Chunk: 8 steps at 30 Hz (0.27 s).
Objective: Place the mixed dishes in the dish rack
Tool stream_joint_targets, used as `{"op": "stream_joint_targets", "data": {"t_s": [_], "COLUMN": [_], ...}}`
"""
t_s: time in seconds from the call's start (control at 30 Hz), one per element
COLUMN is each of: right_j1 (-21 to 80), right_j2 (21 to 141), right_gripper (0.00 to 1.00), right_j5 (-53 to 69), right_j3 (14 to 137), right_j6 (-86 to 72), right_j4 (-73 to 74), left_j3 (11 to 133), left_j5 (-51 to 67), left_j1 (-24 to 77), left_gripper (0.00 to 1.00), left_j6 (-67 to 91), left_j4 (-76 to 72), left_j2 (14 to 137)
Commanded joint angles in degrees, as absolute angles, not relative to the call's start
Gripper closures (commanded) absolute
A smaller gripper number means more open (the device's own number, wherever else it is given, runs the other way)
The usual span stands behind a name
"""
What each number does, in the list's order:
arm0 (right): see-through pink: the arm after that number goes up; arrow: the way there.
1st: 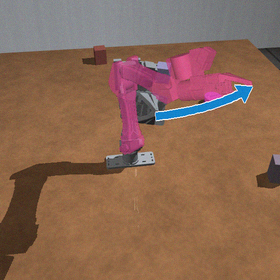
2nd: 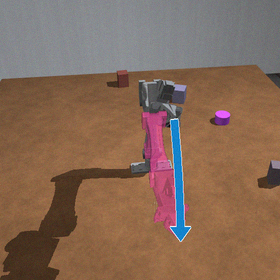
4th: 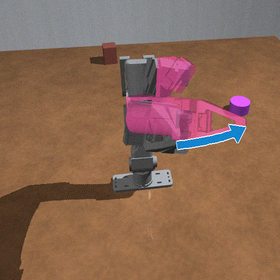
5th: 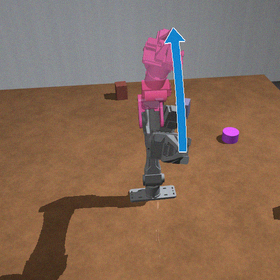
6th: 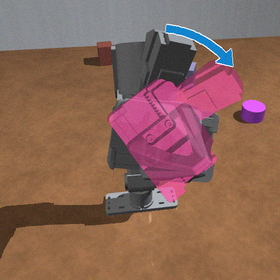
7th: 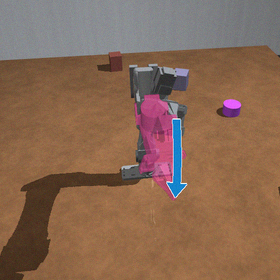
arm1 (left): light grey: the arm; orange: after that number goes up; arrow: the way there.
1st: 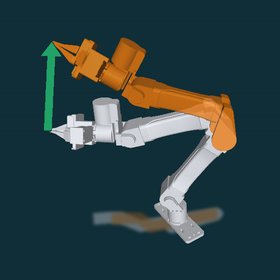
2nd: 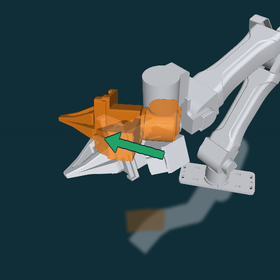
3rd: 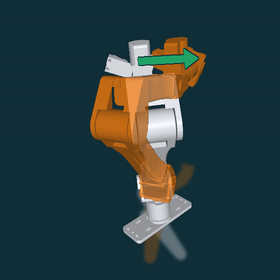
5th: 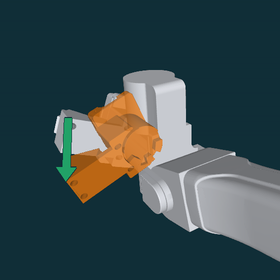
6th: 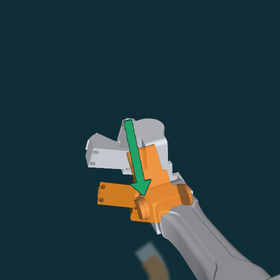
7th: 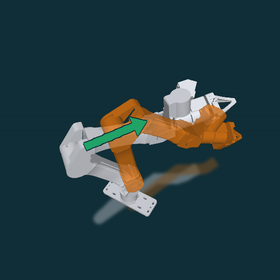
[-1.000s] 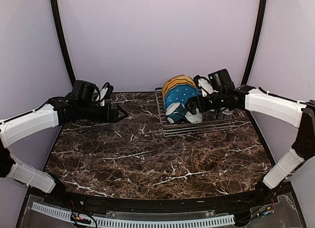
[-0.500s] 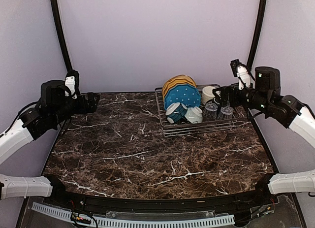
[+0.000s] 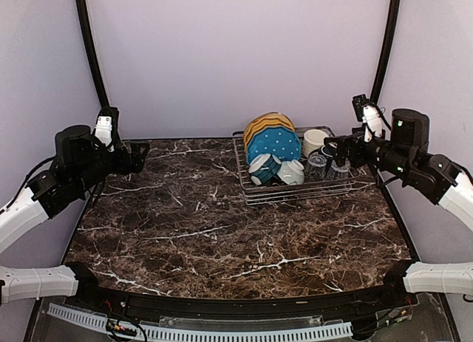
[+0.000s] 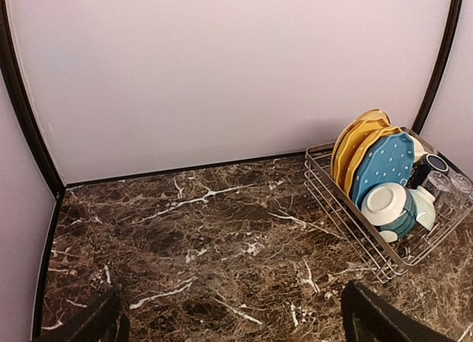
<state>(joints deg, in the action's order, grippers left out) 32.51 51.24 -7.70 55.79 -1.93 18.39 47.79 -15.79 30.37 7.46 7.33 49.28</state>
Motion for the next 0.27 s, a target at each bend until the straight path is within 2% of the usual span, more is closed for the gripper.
{"op": "stream_joint_targets", "data": {"t_s": [0.0,0.23], "right_j1": [32.4,32.4], "right_j2": [51.5,51.7], "right_gripper": [0.01,0.01], "right_j5": [-8.4,-9.2], "right_j3": [55.0,54.7], "right_j6": [-1.3,-1.6], "right_j4": [15.7,15.5], "left_j3": [47.0,46.9], "left_j5": [-15.5,-16.0], "left_j1": [30.3,30.3], "left_gripper": [0.01,0.01], "left_j6": [6.1,6.1], "left_j4": [5.7,5.9], "left_j2": [48.6,48.4]}}
